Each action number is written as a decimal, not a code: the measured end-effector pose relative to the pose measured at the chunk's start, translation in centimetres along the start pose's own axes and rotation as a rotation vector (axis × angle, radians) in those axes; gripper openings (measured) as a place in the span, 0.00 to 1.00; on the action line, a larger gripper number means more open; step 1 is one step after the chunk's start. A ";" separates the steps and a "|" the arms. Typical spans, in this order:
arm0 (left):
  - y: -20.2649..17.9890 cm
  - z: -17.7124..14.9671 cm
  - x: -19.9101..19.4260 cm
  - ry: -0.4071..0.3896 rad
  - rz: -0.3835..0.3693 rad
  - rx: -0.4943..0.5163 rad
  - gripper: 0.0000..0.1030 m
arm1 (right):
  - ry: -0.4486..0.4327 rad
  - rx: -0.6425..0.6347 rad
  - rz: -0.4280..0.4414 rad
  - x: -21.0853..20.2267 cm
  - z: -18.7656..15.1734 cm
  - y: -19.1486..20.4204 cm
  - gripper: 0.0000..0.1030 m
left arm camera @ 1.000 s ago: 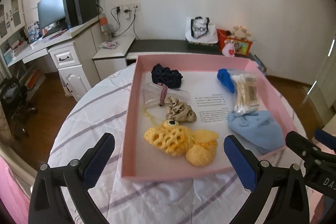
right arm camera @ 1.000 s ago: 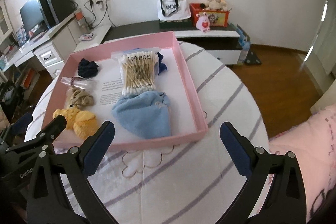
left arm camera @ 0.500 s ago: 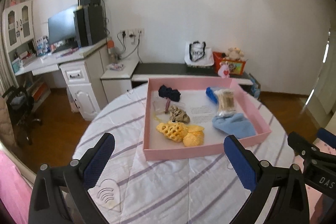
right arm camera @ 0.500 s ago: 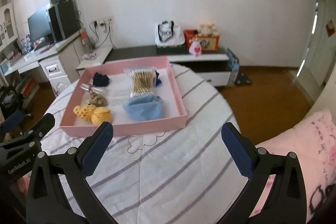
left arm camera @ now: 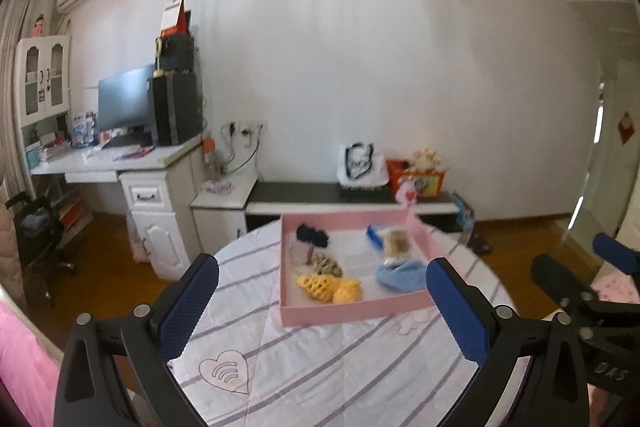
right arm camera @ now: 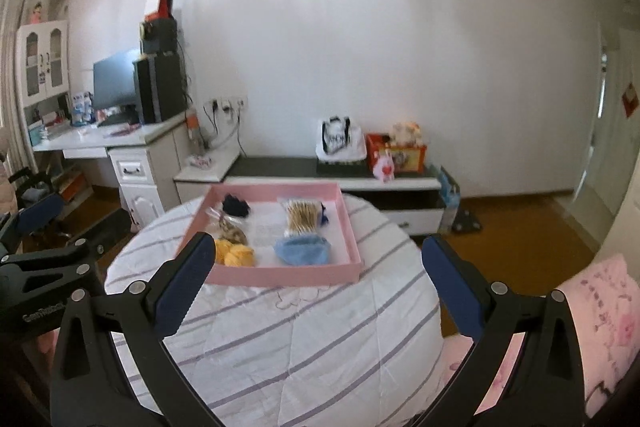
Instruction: Organize soft objects
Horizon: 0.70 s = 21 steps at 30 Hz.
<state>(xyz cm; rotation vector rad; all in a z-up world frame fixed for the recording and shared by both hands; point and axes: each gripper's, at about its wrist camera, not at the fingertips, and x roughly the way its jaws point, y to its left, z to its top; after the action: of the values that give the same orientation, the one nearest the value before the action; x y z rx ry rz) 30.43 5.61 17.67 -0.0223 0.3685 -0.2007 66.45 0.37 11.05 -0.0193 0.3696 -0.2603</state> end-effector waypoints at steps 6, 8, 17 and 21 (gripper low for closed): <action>-0.2 -1.0 -5.3 -0.130 0.053 0.012 1.00 | -0.126 -0.030 0.011 -4.0 0.5 1.2 1.00; -0.3 -1.4 -7.1 -0.172 0.062 0.009 1.00 | -0.162 -0.033 0.015 -5.1 0.5 1.4 1.00; -1.3 -3.3 -11.1 -0.271 0.080 0.016 1.00 | -0.258 -0.030 0.010 -8.6 0.5 1.4 1.00; -1.7 -4.0 -11.4 -0.300 0.088 0.022 1.00 | -0.288 -0.026 -0.003 -9.7 0.3 1.2 1.00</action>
<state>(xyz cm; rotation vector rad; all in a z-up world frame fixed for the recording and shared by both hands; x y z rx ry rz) 18.23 6.24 18.08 -0.0141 0.0684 -0.1115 58.11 3.97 14.68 -0.0820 0.0866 -0.2512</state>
